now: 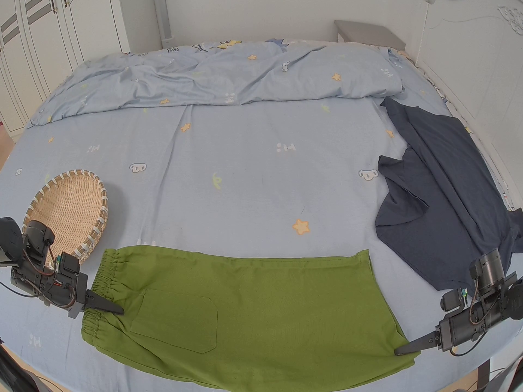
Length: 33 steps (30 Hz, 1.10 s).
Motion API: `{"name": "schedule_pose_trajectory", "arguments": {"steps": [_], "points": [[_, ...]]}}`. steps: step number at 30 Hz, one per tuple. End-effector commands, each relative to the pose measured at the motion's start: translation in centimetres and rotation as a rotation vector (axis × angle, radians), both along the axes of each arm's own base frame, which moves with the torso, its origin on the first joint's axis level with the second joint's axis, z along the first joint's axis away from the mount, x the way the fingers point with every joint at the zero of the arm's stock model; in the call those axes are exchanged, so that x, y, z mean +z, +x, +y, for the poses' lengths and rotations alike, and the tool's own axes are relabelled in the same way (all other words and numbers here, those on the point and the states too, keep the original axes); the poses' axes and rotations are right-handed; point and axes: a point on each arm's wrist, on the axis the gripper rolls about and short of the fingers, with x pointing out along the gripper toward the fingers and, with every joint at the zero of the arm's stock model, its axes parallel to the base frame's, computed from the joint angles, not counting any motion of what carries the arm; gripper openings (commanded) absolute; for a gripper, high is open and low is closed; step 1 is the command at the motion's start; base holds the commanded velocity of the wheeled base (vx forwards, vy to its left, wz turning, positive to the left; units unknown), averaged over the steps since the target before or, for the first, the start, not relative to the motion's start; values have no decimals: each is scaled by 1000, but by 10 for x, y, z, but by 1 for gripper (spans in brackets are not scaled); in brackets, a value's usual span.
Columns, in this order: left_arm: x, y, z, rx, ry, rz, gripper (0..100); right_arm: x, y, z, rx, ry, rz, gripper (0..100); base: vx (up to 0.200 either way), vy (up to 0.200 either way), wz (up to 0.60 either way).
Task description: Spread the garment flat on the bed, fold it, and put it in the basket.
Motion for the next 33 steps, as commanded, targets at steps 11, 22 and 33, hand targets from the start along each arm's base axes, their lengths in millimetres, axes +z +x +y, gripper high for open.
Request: {"name": "schedule_pose_trajectory", "arguments": {"steps": [11,22,33], "points": [[3,-7,-14,-50,44,-3,0,-12,6,-1,-9,-5,38,100,0,0,0],[49,-30,-12,16,277,-99,0,38,24,-15,-163,-21,-189,100,0,0,0],[76,-51,5,116,421,-188,0,107,41,-4,-260,-36,-323,100,0,0,0]]}}
